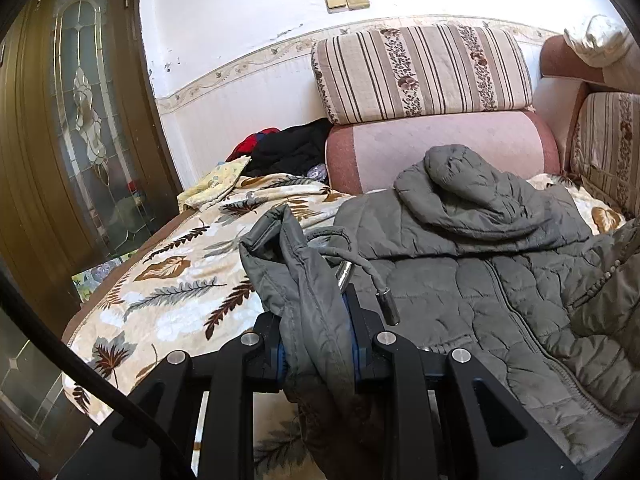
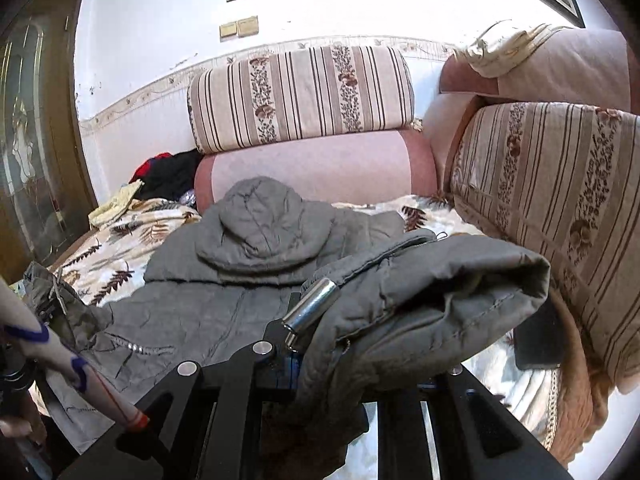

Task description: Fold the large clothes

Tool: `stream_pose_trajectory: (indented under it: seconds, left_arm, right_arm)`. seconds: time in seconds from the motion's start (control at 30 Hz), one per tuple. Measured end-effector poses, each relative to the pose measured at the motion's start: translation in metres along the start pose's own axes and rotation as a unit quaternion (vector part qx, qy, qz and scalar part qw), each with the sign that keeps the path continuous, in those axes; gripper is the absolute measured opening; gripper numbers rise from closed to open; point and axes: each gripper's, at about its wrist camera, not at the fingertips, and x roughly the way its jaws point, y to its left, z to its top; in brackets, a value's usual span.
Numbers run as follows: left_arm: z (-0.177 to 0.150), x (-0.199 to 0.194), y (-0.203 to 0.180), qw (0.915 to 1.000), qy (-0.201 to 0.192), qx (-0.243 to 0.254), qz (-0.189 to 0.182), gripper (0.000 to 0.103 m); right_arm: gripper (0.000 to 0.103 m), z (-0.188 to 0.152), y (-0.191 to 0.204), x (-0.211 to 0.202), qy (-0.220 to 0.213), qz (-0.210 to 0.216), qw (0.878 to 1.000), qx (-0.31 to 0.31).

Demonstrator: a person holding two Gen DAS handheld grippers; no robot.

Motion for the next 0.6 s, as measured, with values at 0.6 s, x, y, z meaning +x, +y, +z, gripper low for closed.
stream_pose_trajectory:
  seconds: [0.6]
  left_arm:
    - [0.024, 0.024, 0.045, 0.9886, 0.035, -0.057, -0.135, 0.022]
  right_arm:
    - [0.016, 0.037, -0.007, 0.011, -0.007, 0.009, 1.0, 0.003]
